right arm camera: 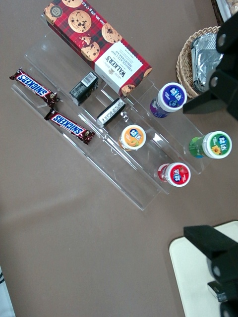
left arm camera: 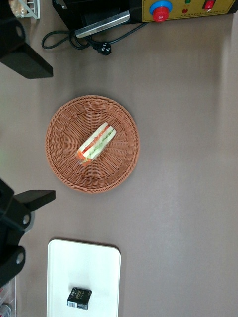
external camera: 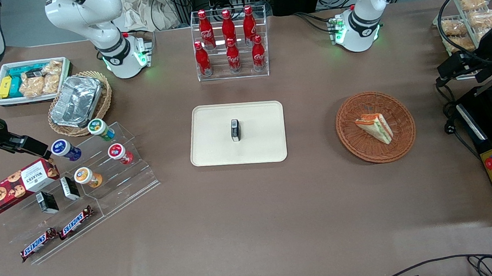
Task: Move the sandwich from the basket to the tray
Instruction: 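Move the left gripper over the sandwich in the wicker basket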
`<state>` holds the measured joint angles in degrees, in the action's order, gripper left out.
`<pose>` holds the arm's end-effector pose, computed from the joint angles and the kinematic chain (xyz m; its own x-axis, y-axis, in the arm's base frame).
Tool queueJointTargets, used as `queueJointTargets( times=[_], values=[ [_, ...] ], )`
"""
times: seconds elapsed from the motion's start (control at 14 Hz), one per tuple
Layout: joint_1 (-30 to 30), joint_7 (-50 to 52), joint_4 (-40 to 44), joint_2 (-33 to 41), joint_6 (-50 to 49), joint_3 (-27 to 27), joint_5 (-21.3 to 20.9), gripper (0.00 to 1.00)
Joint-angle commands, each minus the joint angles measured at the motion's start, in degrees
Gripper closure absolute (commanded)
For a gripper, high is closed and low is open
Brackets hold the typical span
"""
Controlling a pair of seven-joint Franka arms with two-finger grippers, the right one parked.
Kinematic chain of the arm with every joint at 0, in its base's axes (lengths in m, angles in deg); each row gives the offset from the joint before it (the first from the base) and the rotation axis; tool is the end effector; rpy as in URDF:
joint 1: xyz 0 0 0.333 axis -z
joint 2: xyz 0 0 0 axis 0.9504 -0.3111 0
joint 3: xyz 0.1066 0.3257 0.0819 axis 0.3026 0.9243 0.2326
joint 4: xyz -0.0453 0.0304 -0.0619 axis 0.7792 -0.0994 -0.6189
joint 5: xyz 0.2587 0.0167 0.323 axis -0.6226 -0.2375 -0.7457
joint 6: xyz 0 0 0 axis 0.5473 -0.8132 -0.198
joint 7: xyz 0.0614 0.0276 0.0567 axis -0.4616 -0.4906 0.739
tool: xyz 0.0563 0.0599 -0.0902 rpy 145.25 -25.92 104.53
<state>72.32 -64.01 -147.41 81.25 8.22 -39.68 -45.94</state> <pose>0.5476 -0.0165 0.6665 0.9991 0.0347 0.0223 0.0326 -0.9956 0.0884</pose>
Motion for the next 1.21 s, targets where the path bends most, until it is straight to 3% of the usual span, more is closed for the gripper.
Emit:
queueJointTargets(
  times=[0.0, 0.29, 0.43, 0.64, 0.93, 1.14],
  values=[
    [0.43, 0.35, 0.59, 0.65, -0.55, 0.16, -1.07, 0.0],
    [0.35, 0.35, -0.81, 0.83, -1.33, 0.25, -1.25, 0.0],
    [0.43, 2.46, -6.33, 3.37, -0.38, 0.25, -1.6, 0.0],
    [1.49, 5.44, -11.08, 3.82, 2.17, 0.08, -4.93, 0.0],
    [1.49, 7.28, -31.81, 11.9, 20.78, 0.08, -4.76, 0.0],
    [1.58, 9.06, -35.26, 12.34, 23.35, -0.01, -5.2, 0.0]
  ],
)
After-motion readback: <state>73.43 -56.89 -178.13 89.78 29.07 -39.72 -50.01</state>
